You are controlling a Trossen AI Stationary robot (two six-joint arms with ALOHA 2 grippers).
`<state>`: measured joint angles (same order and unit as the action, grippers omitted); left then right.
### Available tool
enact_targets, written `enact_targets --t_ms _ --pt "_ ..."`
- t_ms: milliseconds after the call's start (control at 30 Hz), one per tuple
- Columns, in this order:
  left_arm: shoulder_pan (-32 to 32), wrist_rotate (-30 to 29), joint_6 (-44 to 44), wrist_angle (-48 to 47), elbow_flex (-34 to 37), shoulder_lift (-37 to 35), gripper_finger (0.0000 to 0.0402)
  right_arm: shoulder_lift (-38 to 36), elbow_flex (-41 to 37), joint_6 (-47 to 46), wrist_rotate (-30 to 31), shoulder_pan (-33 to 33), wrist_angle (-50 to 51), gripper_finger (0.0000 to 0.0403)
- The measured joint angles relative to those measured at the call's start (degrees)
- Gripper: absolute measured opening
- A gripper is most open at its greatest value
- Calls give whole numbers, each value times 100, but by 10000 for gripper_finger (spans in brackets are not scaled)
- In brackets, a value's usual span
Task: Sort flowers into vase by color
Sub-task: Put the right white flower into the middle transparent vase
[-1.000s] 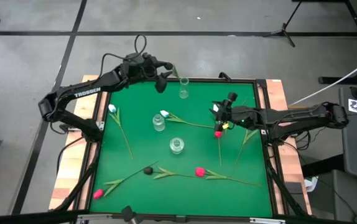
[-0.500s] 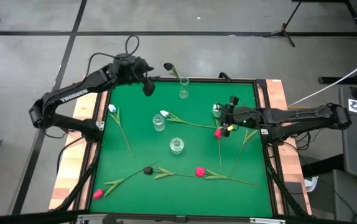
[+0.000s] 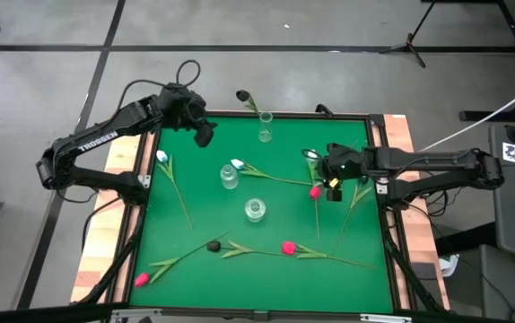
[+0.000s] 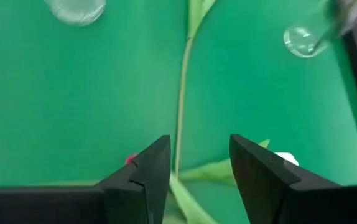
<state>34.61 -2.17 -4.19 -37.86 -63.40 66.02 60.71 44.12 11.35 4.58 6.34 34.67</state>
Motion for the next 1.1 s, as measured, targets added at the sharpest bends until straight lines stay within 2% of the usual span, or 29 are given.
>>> enact_targets --t_ms 67,167,233,467,567,733,867,1000,1100 --pt "0 1 0 -70 0 -2 249 0 230 252 150 16 626 166" --pt "0 -23 31 -69 0 0 249 32 489 440 894 22 1496 166" --pt "0 -50 128 -63 0 0 249 42 581 558 1124 80 1855 166" --pt "0 -62 133 -57 0 0 249 399 596 850 848 452 2152 166" --pt "0 -62 132 -88 0 0 249 613 596 1164 559 550 1658 166" --pt "0 -64 129 -308 0 3 249 1111 598 1360 -284 567 169 166" --pt "0 -64 105 -395 0 3 249 1719 598 1313 -580 563 -864 166" --pt "0 -80 104 -395 0 3 249 2316 598 1267 -367 567 -1857 166" --pt "0 -95 41 -396 0 3 249 2608 598 318 664 565 -1928 166"
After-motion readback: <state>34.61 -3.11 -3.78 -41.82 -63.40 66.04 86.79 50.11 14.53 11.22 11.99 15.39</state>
